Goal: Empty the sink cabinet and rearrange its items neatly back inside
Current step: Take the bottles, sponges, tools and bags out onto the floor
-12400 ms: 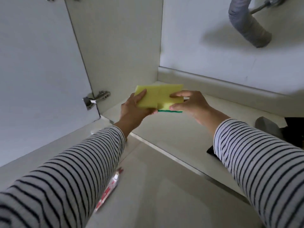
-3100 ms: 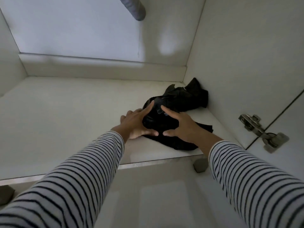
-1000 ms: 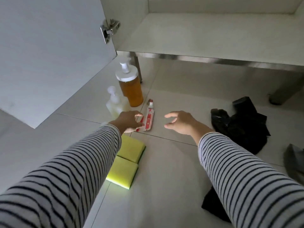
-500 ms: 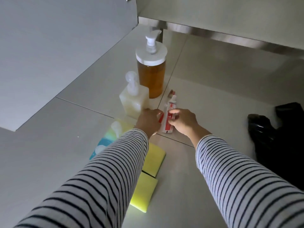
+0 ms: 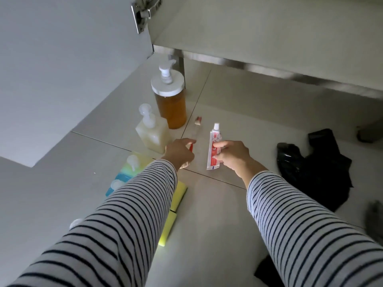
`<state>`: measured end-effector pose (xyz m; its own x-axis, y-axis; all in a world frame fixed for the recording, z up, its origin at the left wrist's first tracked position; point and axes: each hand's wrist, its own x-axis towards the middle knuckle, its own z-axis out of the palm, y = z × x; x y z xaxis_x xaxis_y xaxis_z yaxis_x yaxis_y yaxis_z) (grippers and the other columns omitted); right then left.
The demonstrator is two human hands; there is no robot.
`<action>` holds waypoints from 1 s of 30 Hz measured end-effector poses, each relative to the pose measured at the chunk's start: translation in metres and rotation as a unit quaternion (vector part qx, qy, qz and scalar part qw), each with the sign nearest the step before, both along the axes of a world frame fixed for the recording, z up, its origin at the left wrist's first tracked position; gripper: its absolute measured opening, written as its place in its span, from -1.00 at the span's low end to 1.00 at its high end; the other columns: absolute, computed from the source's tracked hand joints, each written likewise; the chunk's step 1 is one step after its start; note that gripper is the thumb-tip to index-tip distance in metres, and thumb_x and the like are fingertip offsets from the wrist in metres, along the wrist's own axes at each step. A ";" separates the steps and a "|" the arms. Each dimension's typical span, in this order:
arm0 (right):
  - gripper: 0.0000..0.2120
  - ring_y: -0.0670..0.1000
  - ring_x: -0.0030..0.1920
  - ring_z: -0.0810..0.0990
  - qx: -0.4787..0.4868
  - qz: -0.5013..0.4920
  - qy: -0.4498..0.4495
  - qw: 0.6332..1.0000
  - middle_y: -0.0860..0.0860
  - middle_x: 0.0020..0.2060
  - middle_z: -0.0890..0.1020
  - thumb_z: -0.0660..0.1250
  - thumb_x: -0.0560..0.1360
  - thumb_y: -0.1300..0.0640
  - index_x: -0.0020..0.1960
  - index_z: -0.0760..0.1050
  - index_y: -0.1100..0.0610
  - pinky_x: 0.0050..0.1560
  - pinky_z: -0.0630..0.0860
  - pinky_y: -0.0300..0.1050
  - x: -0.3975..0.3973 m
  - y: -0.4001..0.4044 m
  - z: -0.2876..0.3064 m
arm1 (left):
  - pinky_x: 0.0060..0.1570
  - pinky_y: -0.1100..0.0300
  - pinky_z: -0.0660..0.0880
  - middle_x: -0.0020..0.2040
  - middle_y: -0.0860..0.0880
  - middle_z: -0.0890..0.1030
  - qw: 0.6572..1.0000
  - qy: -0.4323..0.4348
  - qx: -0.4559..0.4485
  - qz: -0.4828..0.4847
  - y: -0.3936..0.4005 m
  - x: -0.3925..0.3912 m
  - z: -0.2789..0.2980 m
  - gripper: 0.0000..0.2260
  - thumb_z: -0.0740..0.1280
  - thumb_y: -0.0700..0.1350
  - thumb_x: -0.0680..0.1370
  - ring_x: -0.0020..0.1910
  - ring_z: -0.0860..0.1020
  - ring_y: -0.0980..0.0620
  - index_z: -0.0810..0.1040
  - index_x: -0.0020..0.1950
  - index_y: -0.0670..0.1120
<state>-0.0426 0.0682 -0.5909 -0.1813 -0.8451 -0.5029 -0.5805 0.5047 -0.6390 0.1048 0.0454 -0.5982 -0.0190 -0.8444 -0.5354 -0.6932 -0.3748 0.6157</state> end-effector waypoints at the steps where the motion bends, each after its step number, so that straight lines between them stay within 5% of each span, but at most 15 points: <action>1: -0.69 0.12 0.09 0.62 0.001 0.004 0.004 1.000 0.06 0.11 0.65 0.38 0.44 0.27 0.16 0.60 0.06 0.19 0.51 -0.02 -0.007 0.005 0.020 | 0.13 -0.02 0.55 0.38 -0.16 0.41 1.000 0.010 0.008 0.016 0.006 -0.003 0.020 -0.49 0.26 -0.35 0.49 0.24 0.48 -0.19 0.42 0.37 0.06; 9: -0.65 0.06 0.11 0.63 0.020 -0.039 -0.054 0.998 0.04 0.16 0.63 0.41 0.43 0.31 0.16 0.61 0.02 0.19 0.54 -0.02 -0.037 0.058 0.231 | 0.15 0.08 0.45 0.42 -0.14 0.37 0.986 0.127 0.095 0.059 0.059 -0.031 0.254 -0.50 0.28 -0.33 0.52 0.28 0.45 -0.12 0.38 0.40 0.04; 14: -0.60 -0.02 -0.13 0.68 0.016 -0.081 -0.105 0.991 0.07 0.00 0.70 0.24 0.49 0.41 -0.16 0.63 -0.07 -0.04 0.61 -0.12 -0.033 0.078 0.394 | 0.20 0.05 0.44 0.32 -0.16 0.47 0.982 0.164 0.077 0.062 0.082 -0.032 0.423 -0.51 0.27 -0.32 0.52 0.23 0.48 -0.12 0.39 0.40 0.05; 17: -0.64 -0.03 -0.20 0.65 0.001 -0.067 -0.120 0.990 0.07 -0.06 0.70 0.23 0.48 0.43 -0.03 0.66 0.03 -0.13 0.57 -0.17 -0.023 0.088 0.493 | 0.06 0.14 0.52 0.28 -0.17 0.51 0.981 0.173 0.059 0.062 0.094 -0.021 0.519 -0.53 0.27 -0.31 0.53 0.12 0.55 -0.08 0.40 0.39 0.05; 20: -0.66 -0.04 -0.20 0.63 -0.027 -0.081 -0.129 0.988 0.05 -0.15 0.66 0.22 0.48 0.42 0.07 0.65 0.12 -0.06 0.60 -0.16 -0.015 0.091 0.591 | -0.42 0.39 0.42 0.22 -0.17 0.55 0.980 0.179 0.042 0.071 0.100 -0.005 0.610 -0.55 0.28 -0.32 0.54 -0.27 0.48 0.09 0.43 0.37 0.03; 23: -0.66 -0.09 -0.28 0.59 -0.066 -0.078 -0.147 0.984 0.08 -0.12 0.67 0.24 0.48 0.42 0.06 0.65 0.10 -0.21 0.58 -0.30 -0.009 0.080 0.680 | -0.33 0.30 0.39 0.19 -0.14 0.57 0.978 0.188 0.019 0.089 0.091 0.011 0.692 -0.55 0.29 -0.32 0.53 -0.27 0.41 0.09 0.45 0.35 0.05; 26: -0.65 -0.02 -0.14 0.60 -0.117 -0.055 -0.141 0.982 0.08 -0.05 0.65 0.30 0.44 0.43 0.05 0.66 0.07 -0.04 0.57 -0.18 -0.005 0.052 0.745 | -0.31 0.27 0.39 0.18 -0.13 0.57 0.973 0.196 -0.030 0.117 0.065 0.023 0.756 -0.56 0.29 -0.31 0.53 -0.26 0.42 0.08 0.45 0.35 0.05; 30: -0.69 -0.08 -0.25 0.54 -0.159 -0.071 -0.156 0.972 0.04 -0.09 0.62 0.32 0.47 0.38 0.13 0.63 0.11 -0.19 0.48 -0.23 0.003 0.006 0.798 | -0.31 0.27 0.35 0.10 -0.15 0.59 0.969 0.208 -0.075 0.108 0.023 0.034 0.807 -0.56 0.27 -0.32 0.54 -0.31 0.38 0.08 0.42 0.37 0.02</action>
